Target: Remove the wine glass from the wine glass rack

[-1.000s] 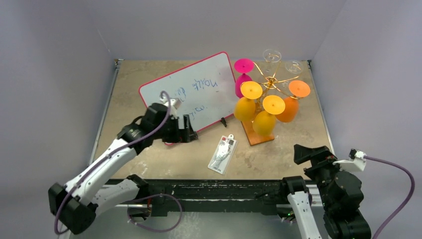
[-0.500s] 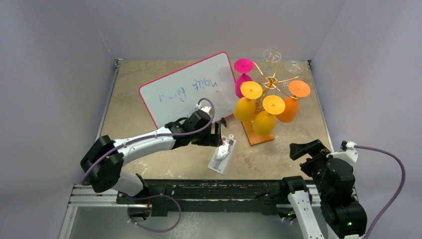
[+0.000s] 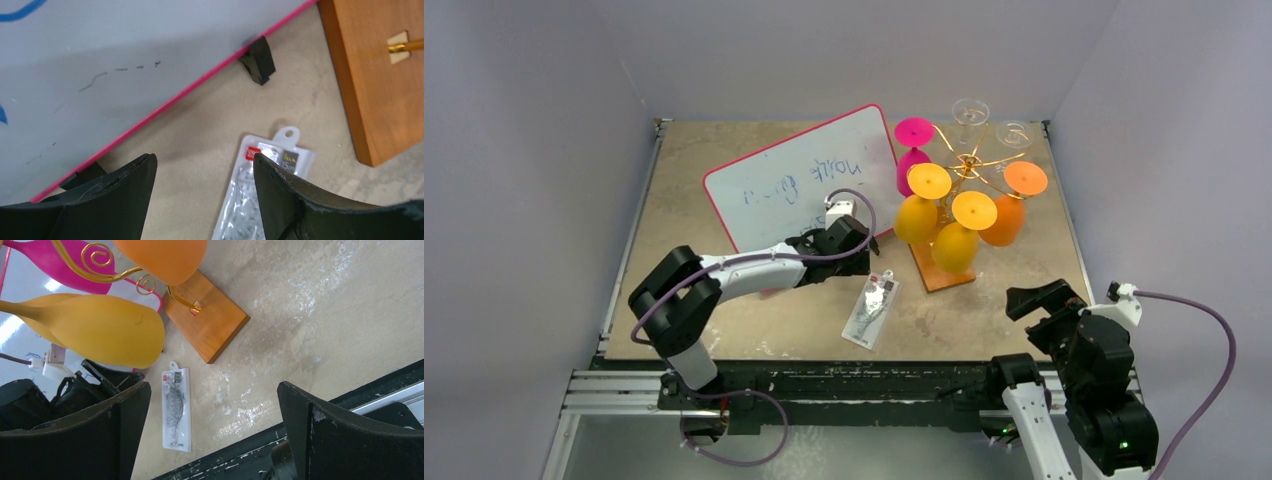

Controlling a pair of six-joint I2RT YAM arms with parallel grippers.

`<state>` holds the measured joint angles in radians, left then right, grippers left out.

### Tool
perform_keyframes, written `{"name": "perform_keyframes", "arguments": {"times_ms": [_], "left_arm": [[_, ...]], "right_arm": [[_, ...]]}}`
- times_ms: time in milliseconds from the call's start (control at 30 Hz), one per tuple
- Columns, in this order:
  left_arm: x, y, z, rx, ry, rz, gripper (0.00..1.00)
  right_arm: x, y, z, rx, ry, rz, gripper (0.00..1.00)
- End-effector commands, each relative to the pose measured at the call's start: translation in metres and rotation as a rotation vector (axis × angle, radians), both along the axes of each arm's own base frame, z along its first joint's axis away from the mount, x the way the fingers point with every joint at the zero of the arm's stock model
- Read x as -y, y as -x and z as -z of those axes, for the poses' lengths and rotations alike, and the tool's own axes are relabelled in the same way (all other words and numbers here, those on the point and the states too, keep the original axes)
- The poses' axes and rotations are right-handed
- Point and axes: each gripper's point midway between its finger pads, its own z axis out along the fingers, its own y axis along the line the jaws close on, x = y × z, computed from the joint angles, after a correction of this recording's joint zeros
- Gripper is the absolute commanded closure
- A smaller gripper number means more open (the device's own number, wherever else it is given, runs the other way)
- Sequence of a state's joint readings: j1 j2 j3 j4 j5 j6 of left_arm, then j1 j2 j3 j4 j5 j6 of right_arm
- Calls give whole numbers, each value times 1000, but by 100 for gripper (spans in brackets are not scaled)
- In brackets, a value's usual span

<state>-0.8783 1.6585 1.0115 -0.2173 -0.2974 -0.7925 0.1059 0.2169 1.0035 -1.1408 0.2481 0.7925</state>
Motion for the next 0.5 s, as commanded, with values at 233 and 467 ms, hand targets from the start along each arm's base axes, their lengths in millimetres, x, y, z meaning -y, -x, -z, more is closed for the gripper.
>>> {"name": "perform_keyframes", "arguments": {"times_ms": [233, 467], "left_arm": [[-31, -73, 11, 85, -106, -151, 30], [-63, -107, 4, 93, -154, -175, 27]], "right_arm": [[11, -1, -17, 65, 37, 42, 0], [11, -2, -17, 70, 41, 40, 0]]}}
